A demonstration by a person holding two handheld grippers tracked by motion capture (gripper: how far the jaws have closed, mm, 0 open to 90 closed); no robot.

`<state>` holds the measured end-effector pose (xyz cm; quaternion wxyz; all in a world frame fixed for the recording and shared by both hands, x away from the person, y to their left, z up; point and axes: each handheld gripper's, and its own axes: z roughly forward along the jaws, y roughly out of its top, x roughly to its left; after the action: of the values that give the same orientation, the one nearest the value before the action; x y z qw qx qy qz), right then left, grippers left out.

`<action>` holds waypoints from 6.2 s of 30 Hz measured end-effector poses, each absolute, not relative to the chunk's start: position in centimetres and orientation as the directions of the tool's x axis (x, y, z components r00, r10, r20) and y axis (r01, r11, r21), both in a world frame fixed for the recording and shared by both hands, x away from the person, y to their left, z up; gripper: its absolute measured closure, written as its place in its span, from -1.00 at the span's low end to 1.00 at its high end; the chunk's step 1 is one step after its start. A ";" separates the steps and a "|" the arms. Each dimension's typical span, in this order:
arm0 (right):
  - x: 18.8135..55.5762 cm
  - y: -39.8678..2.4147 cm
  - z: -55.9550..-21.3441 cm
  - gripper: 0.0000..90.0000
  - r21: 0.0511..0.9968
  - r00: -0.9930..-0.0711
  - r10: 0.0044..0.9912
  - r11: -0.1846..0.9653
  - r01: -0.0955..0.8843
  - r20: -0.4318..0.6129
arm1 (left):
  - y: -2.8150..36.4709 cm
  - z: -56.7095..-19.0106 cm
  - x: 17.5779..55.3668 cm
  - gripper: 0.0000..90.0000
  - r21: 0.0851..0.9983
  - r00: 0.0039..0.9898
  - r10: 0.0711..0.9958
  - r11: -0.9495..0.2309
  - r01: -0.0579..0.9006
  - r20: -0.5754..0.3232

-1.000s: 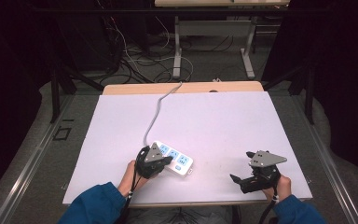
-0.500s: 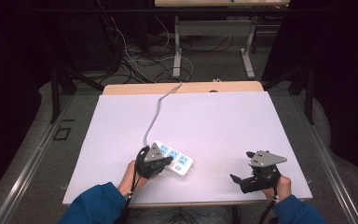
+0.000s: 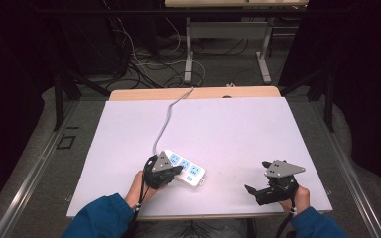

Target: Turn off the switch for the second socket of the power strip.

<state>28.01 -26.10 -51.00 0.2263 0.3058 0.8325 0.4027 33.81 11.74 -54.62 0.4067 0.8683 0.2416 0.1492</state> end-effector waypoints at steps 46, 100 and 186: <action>28.1 -26.1 -50.9 -0.94 0.799 -0.722 0.678 0.506 0.325 -0.136 | 11.4 -54.3 34.0 1.00 0.761 0.838 0.544 -0.561 0.326 0.043; 28.0 -26.1 -50.9 -0.94 0.807 -0.721 0.680 0.498 0.319 -0.135 | 13.3 -51.4 34.1 -0.37 0.788 0.784 0.620 -0.504 0.354 0.044; 28.2 -26.1 -51.1 -0.95 0.795 -0.726 0.678 0.501 0.341 -0.116 | 26.7 -51.7 27.8 -1.00 0.798 0.654 0.750 -0.453 0.398 0.099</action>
<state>28.19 -26.06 -51.14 0.2126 0.3034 0.8399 0.3967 27.84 26.67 -51.70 0.3893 0.8218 0.3493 0.2259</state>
